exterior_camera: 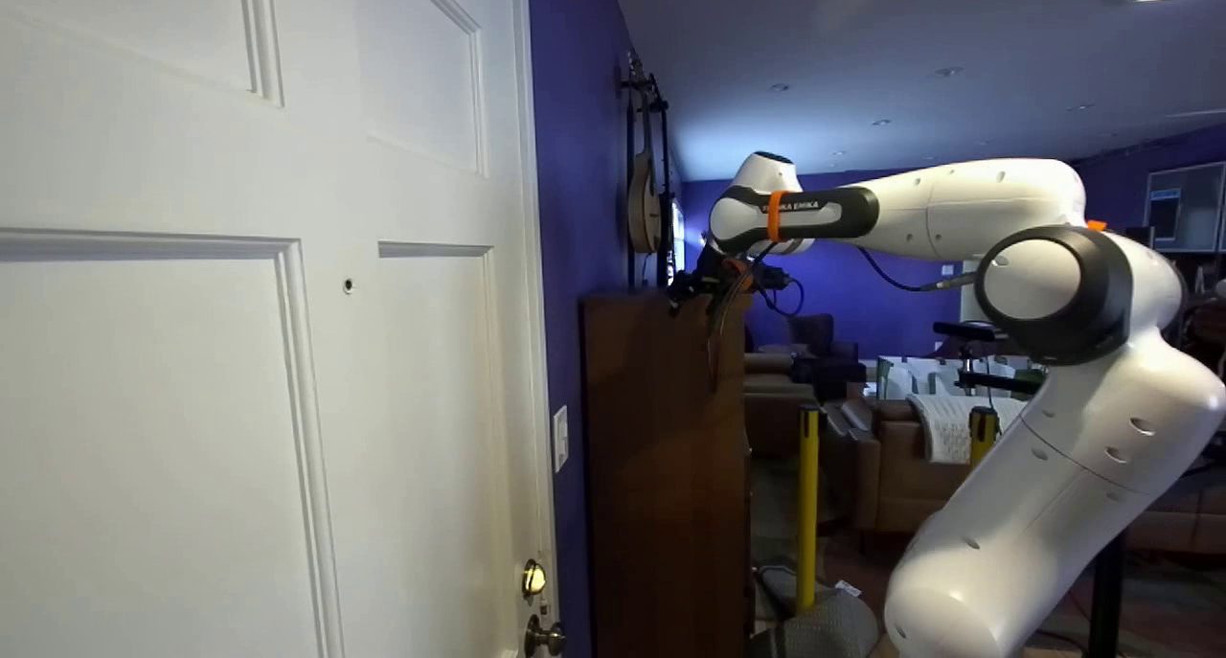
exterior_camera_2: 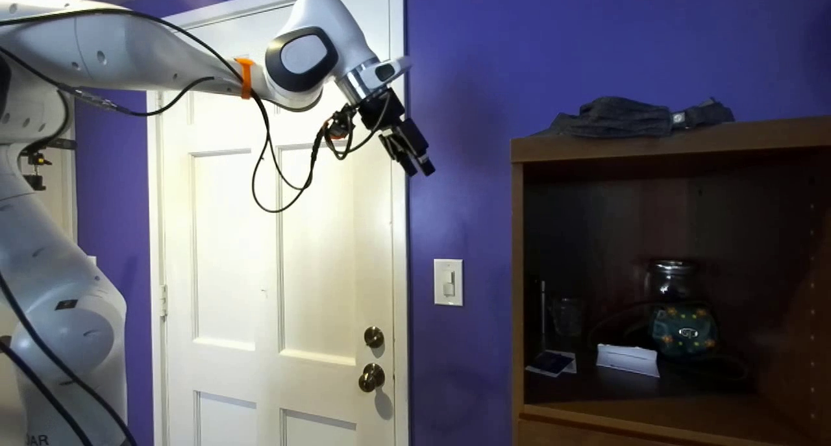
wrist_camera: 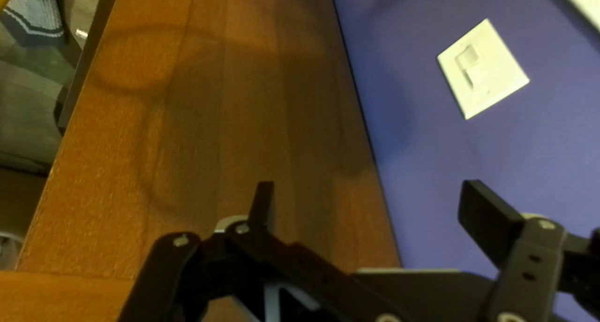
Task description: Remove the half cap from the cabinet top and hang it on the door coat hanging hook
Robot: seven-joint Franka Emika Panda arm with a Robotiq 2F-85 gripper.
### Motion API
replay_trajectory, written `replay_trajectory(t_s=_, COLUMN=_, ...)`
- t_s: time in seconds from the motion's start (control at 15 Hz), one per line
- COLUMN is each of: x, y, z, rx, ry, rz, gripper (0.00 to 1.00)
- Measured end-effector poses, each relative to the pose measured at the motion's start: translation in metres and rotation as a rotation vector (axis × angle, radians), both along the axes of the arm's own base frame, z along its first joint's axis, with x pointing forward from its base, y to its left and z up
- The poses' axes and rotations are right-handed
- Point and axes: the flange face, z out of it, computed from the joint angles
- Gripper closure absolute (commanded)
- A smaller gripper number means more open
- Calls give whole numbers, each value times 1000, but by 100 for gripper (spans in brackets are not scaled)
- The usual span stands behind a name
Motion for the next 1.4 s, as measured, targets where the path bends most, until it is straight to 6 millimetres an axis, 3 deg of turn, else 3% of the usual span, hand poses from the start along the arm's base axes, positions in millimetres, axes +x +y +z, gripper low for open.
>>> replay_trajectory(t_s=0.4, x=19, y=-69, z=34, rx=-90, ry=-102, rz=-83, gripper=0)
replay_trajectory(t_s=0.73, x=25, y=-113, z=60, rx=-93, ry=-180, rz=-294, gripper=0)
replay_trajectory(t_s=1.4, x=29, y=-127, z=65, rx=-95, ry=-198, rz=-359, gripper=0)
